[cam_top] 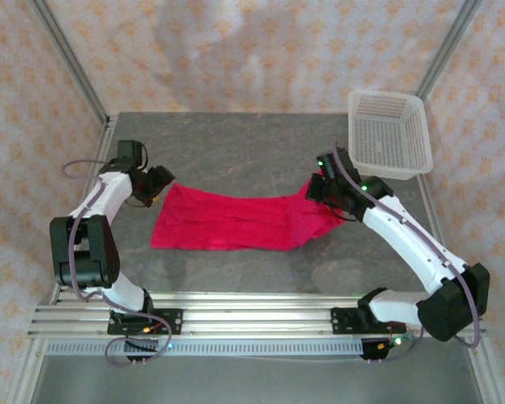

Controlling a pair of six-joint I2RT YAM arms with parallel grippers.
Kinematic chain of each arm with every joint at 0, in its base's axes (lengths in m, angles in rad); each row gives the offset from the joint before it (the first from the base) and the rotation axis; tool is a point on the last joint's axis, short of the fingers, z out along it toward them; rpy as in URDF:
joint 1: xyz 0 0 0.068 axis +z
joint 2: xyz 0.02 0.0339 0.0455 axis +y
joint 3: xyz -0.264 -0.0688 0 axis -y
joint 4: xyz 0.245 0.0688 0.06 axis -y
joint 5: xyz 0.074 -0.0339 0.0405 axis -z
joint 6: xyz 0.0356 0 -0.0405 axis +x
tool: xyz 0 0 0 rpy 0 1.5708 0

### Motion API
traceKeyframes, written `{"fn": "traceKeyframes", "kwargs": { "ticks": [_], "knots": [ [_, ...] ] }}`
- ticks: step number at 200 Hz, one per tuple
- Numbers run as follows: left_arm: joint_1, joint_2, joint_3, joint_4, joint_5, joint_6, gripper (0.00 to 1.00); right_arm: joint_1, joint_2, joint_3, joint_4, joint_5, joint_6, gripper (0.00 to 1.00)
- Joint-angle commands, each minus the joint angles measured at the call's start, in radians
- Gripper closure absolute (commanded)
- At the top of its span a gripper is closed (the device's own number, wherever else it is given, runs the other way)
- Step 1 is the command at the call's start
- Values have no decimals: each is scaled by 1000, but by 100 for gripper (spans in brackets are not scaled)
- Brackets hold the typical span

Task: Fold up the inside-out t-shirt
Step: Adjust the T-shirt at the center of the table.

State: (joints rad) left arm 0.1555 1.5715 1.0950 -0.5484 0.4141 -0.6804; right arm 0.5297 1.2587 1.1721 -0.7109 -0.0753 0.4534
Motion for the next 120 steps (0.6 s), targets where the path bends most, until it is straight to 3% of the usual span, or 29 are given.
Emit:
{"fn": "traceKeyframes", "kwargs": {
  "ticks": [1,64,120],
  "knots": [
    [50,-32,-28,2,63,14,30,103,53,102,-10,52,42,100],
    [170,-19,-93,24,105,10,30,375,337,371,35,62,53,100],
    [222,-15,-141,48,120,14,30,446,708,661,57,34,61,100]
  ]
}}
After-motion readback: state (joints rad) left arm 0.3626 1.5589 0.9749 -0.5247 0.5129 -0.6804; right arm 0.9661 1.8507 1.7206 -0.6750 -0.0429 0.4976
